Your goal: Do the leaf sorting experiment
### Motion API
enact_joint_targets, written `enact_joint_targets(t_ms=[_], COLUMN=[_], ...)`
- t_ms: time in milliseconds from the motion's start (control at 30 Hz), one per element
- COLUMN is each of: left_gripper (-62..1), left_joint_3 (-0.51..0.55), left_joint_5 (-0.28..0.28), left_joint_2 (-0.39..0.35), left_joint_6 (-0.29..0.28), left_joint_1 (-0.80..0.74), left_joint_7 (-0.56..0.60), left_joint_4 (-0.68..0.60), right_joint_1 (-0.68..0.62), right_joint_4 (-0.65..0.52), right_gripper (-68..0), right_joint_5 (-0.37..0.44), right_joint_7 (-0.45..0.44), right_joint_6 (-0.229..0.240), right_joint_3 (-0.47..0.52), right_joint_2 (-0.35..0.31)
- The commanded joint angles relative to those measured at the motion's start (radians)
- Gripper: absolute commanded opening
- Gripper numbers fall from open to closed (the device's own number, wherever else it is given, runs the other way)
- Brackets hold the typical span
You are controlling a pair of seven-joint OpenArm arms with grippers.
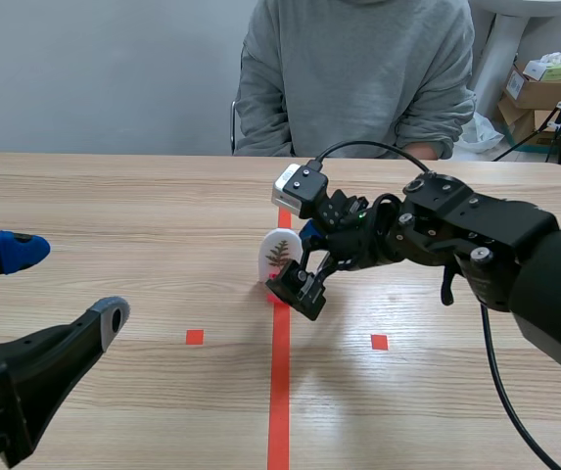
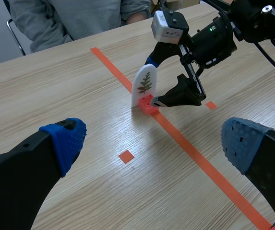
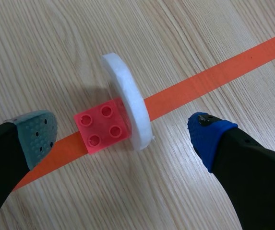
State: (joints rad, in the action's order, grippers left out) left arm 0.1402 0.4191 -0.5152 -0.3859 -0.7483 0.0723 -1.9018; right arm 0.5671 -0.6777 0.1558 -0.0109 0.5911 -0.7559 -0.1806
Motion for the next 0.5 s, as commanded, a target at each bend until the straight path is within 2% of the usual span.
enact_joint_targets(t_ms=[0, 100, 233, 467], left_gripper=[-0.7, -0.7, -0.7, -0.7], left_joint_3=[0.007, 0.007, 0.007, 0.007], left_joint_5=[0.006, 0.006, 0.006, 0.006], left_joint_2=[0.005, 0.005, 0.005, 0.005], left_joint_6=[-0.001, -0.001, -0.001, -0.001], left_joint_1=[-0.002, -0.002, -0.002, -0.002], left_joint_7=[0.014, 0.014, 0.013, 0.013], left_joint_4=[-0.021, -0.021, -0.021, -0.021], right_joint_1=[0.028, 0.029, 0.028, 0.028], right_joint_4=[-0.025, -0.025, -0.025, -0.025], right_gripper=[-13.3, -17.6, -18.1, -32.0], right_joint_5=[-0.002, -0.045, -0.061, -0.067], right_joint_7=[-0.024, -0.06, -0.078, -0.091], right_joint_6=[0.003, -0.001, 0.0, 0.0], right_joint_3=[0.01, 0.01, 0.008, 0.008], right_joint_2=[-0.007, -0.007, -0.007, -0.007])
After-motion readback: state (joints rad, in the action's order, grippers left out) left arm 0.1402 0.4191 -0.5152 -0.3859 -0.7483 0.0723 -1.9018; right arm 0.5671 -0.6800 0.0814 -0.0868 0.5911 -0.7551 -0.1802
